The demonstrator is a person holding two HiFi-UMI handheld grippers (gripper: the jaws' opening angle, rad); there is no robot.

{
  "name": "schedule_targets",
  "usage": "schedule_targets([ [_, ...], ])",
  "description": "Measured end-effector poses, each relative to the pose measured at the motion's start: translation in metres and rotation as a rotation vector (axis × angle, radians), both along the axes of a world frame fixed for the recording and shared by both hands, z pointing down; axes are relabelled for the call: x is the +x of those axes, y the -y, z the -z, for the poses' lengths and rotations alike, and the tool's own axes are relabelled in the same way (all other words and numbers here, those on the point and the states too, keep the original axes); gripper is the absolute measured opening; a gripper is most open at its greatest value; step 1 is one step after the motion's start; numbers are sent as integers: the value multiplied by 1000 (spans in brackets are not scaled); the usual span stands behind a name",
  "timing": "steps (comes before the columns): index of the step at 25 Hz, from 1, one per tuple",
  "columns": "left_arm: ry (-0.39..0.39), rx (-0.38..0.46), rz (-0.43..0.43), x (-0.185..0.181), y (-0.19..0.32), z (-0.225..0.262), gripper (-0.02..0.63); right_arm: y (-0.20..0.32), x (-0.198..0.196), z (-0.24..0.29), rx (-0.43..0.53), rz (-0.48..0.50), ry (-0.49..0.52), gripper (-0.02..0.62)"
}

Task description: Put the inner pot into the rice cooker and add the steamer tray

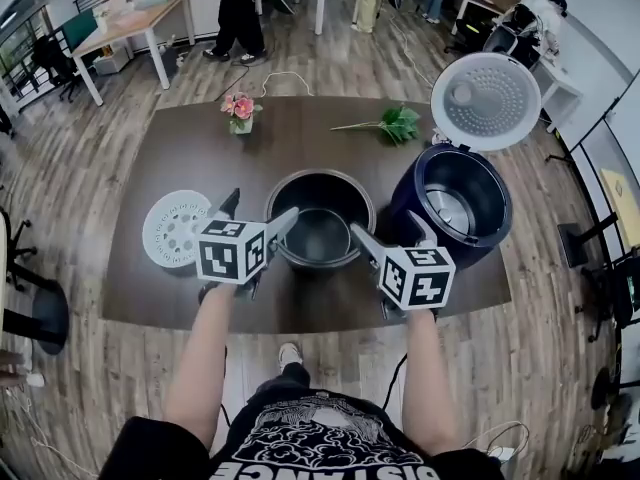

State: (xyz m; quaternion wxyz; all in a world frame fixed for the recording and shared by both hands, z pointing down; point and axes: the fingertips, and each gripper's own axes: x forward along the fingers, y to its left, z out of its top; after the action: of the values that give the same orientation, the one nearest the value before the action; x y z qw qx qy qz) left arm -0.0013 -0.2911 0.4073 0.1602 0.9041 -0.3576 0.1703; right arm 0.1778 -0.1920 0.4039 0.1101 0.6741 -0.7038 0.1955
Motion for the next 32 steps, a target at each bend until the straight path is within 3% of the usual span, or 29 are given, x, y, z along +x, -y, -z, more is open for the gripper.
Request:
schedule_targets([
  [12, 0, -218, -101, 12, 39, -61, 507, 32, 6, -44, -114, -105, 71, 400],
  [23, -32, -399, -171, 22, 41, -97, 378, 37, 6, -85, -238, -157, 138, 300],
  [32, -63, -433, -206, 30, 37, -100, 248, 34, 5, -100, -305, -197, 164, 179],
])
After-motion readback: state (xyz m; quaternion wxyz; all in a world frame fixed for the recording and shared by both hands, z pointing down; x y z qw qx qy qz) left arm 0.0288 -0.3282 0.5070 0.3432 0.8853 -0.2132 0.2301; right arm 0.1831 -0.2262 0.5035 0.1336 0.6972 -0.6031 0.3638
